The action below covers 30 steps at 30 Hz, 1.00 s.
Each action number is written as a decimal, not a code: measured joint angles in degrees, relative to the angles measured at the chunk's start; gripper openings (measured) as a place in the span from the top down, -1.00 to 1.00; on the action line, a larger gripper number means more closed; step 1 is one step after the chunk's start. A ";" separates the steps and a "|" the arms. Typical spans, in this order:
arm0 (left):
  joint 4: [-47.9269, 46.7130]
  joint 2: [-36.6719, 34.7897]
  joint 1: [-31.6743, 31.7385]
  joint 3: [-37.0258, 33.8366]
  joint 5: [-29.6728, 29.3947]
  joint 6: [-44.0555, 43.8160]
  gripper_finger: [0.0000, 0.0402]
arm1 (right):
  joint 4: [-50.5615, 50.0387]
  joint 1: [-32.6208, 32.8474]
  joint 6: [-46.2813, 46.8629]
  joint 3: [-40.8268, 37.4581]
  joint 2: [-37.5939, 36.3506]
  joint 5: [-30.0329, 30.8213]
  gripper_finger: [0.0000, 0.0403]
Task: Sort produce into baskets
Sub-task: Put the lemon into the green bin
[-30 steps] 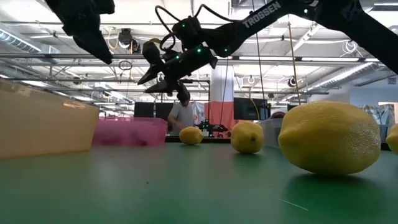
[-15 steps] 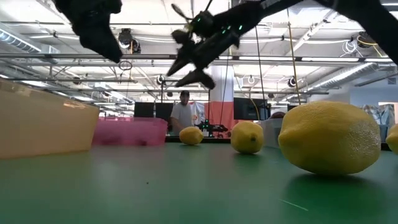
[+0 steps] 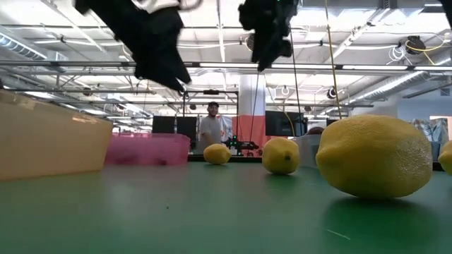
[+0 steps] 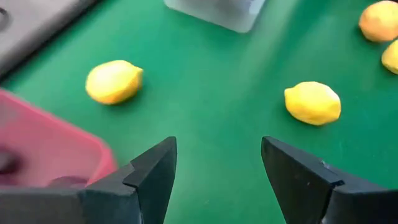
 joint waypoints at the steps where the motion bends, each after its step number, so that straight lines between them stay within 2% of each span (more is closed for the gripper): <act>1: 1.29 1.33 1.33 0.00 2.10 0.03 -0.21 | -1.15 1.17 0.06 0.00 -0.45 0.55 0.08; 6: 6.39 5.89 10.00 1.11 11.19 3.14 -0.21 | -6.50 6.91 1.48 -0.02 -2.89 4.28 0.08; 10: 7.69 8.21 16.58 4.09 15.22 8.70 -0.21 | -10.24 11.59 3.86 -0.04 -4.27 11.17 0.08; 18: 6.65 17.24 24.74 12.24 24.07 21.38 -0.21 | -16.95 19.72 15.39 -0.74 -7.30 18.40 0.08; 23: 6.64 24.81 26.45 16.84 27.93 26.32 -0.21 | -15.93 24.26 24.41 -6.29 -11.53 21.70 0.08; 30: 6.32 31.13 26.57 19.55 28.02 36.39 -0.21 | -9.50 29.59 39.34 -20.42 -17.89 23.36 0.08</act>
